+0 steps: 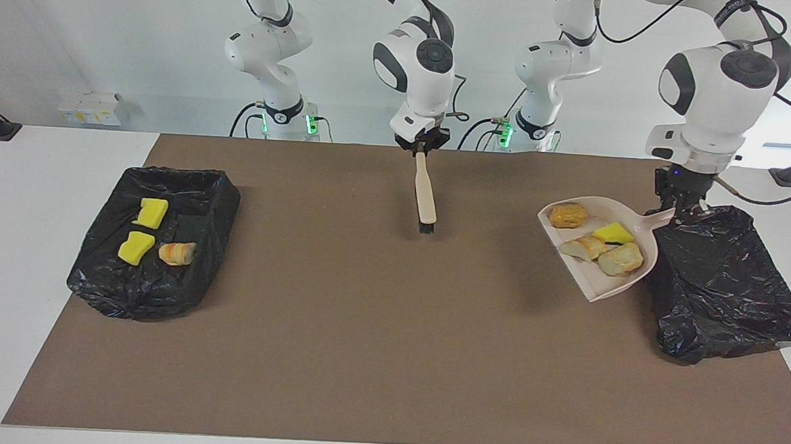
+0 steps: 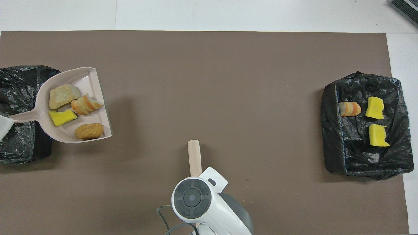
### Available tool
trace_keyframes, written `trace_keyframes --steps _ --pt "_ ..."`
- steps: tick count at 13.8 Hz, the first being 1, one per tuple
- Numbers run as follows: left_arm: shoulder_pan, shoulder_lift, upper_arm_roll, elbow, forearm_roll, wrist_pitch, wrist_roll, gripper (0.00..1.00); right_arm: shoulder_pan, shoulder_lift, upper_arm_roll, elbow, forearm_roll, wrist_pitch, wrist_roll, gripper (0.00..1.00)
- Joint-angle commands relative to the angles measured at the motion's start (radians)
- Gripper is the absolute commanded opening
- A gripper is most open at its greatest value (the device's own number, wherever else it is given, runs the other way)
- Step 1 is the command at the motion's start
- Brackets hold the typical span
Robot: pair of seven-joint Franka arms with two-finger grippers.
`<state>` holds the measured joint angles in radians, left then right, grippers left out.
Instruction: Sweep and dump trash in bin
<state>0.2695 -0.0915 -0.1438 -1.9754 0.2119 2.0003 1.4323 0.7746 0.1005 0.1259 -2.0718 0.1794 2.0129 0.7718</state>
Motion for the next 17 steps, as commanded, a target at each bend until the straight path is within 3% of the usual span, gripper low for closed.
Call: trace_keyframes --steps 1,3,4,5,6,10,15,17 --pt "0.127 0.059 -0.016 0.107 0.001 -0.023 0.109 0.00 0.032 0.050 0.000 0.003 -0.024 0.070 0.092 0.00" --pt "0.200 0.091 -0.016 0.159 0.001 -0.008 0.180 0.00 0.029 0.051 -0.002 0.001 -0.024 0.069 0.093 0.03" --pt "0.230 0.114 -0.016 0.199 0.003 -0.008 0.210 0.00 0.029 0.051 -0.002 -0.001 -0.024 0.070 0.093 0.20" --pt "0.249 0.153 -0.016 0.254 0.014 -0.011 0.232 0.00 0.026 0.051 -0.002 0.001 -0.024 0.064 0.093 0.68" --pt "0.254 0.182 -0.016 0.286 0.050 -0.008 0.235 0.00 0.026 0.053 -0.002 0.012 -0.024 0.055 0.093 1.00" --pt "0.258 0.214 -0.010 0.300 0.246 0.040 0.234 0.00 0.006 0.038 -0.011 0.074 -0.024 -0.049 0.080 1.00" --pt "0.278 0.257 -0.008 0.293 0.472 0.127 0.208 0.00 -0.113 -0.067 -0.012 0.146 -0.026 -0.230 -0.090 1.00" --pt "0.274 0.257 -0.010 0.280 0.587 0.126 0.141 0.00 -0.178 -0.077 -0.015 0.226 -0.028 -0.340 -0.175 1.00"
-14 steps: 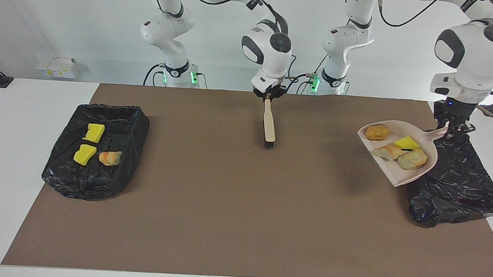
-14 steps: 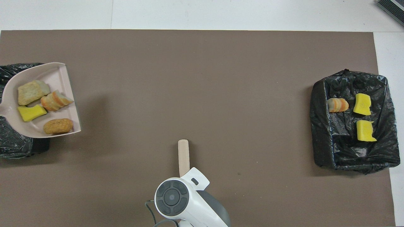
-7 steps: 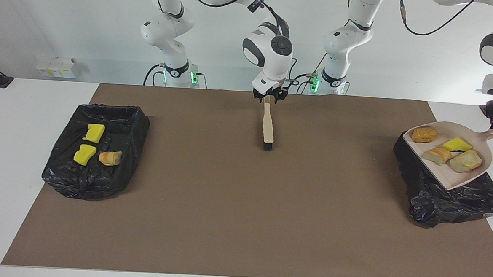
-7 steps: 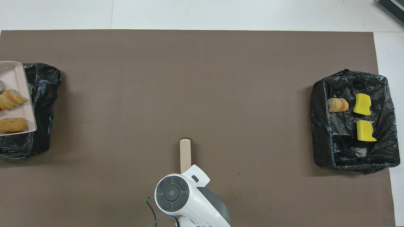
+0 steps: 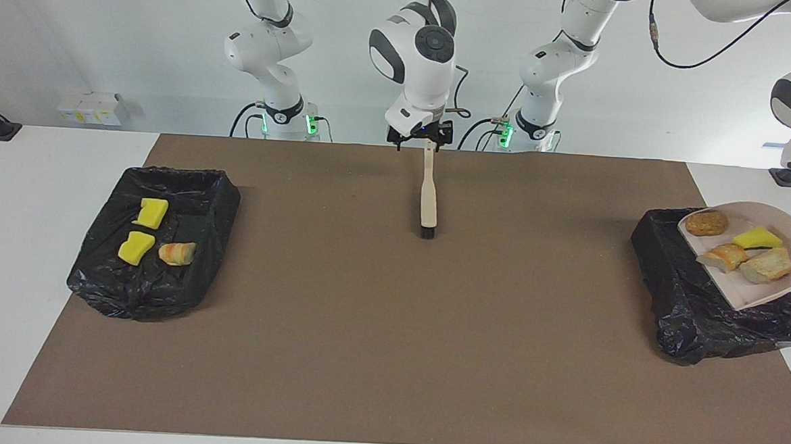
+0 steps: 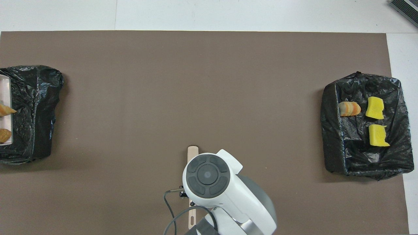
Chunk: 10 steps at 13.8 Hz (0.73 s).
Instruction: Sweep and dump trash in bin
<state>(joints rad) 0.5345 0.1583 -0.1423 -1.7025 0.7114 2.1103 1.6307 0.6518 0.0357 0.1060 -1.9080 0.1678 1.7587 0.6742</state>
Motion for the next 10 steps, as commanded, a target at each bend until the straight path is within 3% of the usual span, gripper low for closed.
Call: trace_keyframes --steps 1,4,7,10 --pt "0.002 0.004 -0.010 0.001 0.109 0.005 -0.095 0.00 -0.082 -0.008 0.006 0.104 -0.019 -0.138 -0.120 1.00" --pt "-0.005 -0.005 -0.011 -0.012 0.206 0.000 -0.104 0.00 -0.161 -0.034 -0.015 0.162 -0.036 -0.215 -0.258 1.00" --pt "-0.005 -0.010 -0.010 -0.014 0.284 -0.009 -0.104 0.00 -0.267 -0.062 -0.049 0.210 -0.106 -0.290 -0.534 1.00" --pt "-0.008 -0.016 -0.010 -0.014 0.385 -0.015 -0.117 0.00 -0.337 -0.083 -0.101 0.219 -0.154 -0.297 -0.711 1.00"
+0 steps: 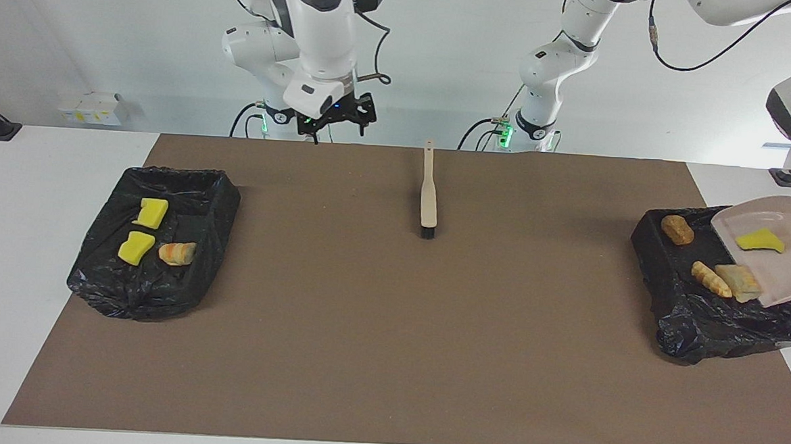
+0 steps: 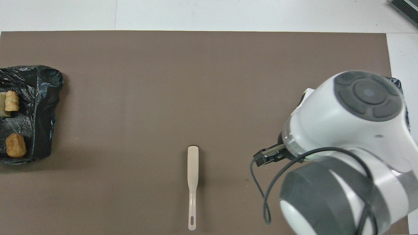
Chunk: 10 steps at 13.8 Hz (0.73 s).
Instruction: Sweep and dump trash in bin
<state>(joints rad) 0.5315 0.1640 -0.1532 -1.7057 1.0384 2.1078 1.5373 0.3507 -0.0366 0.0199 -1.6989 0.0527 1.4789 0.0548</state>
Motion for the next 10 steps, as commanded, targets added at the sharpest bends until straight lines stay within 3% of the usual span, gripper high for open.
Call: trace_keyframes --steps 1,6,10 --pt "-0.004 -0.029 0.001 -0.009 0.069 -0.012 -0.026 0.00 -0.054 -0.019 -0.038 0.013 -0.065 -0.015 -0.139 1.00" --pt "-0.007 -0.063 0.001 -0.015 0.114 -0.048 -0.054 0.00 -0.149 -0.019 -0.110 0.013 -0.111 -0.003 -0.329 1.00" --pt "-0.031 -0.121 0.001 -0.122 0.198 -0.055 -0.167 0.00 -0.234 -0.013 -0.114 0.039 -0.123 0.003 -0.359 1.00"
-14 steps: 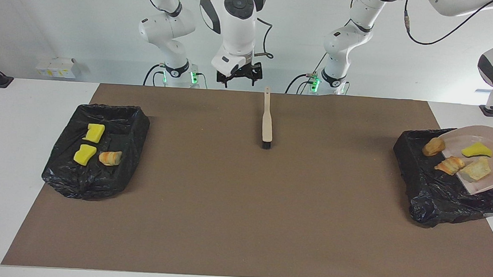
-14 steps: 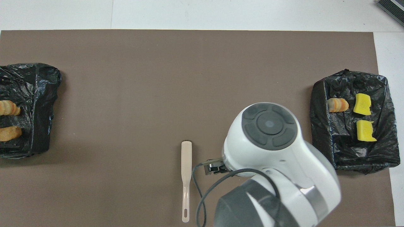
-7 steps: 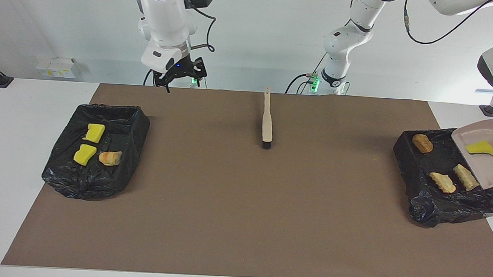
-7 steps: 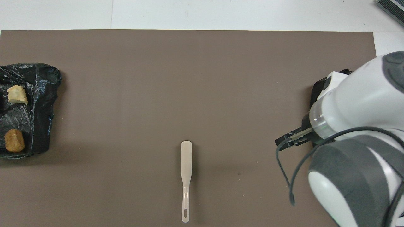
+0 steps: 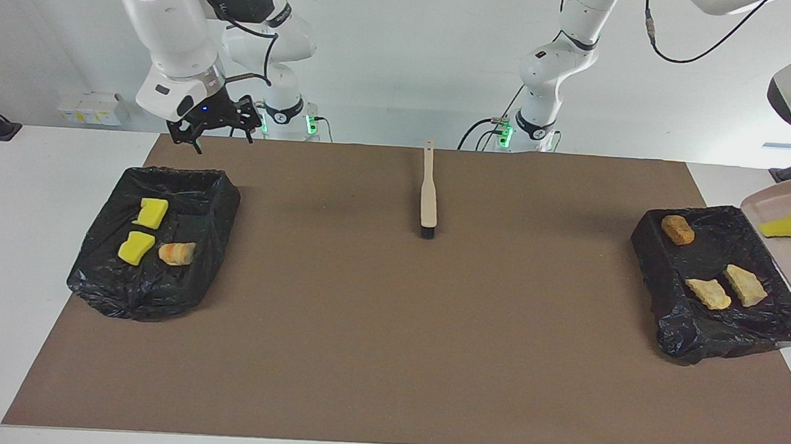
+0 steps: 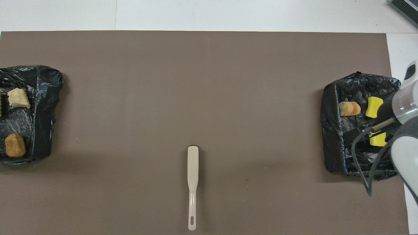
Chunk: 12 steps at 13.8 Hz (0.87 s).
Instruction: Sweep and dump trash in bin
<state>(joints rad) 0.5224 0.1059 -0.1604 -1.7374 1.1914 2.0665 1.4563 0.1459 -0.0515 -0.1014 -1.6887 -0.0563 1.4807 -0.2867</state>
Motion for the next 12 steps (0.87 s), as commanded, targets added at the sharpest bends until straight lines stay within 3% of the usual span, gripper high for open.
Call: trace_keyframes --steps 1,7,12 --pt "-0.031 -0.081 0.009 -0.118 0.056 -0.016 -0.124 0.00 -0.034 0.008 0.008 0.065 -0.013 0.001 -0.006 1.00" --pt "-0.087 -0.098 0.007 -0.162 0.168 -0.098 -0.163 0.00 -0.063 0.012 0.008 0.135 0.013 -0.031 0.076 1.00" --pt "-0.126 -0.112 -0.010 -0.122 0.084 -0.183 -0.148 0.00 -0.101 0.025 0.008 0.141 0.042 -0.036 0.110 1.00"
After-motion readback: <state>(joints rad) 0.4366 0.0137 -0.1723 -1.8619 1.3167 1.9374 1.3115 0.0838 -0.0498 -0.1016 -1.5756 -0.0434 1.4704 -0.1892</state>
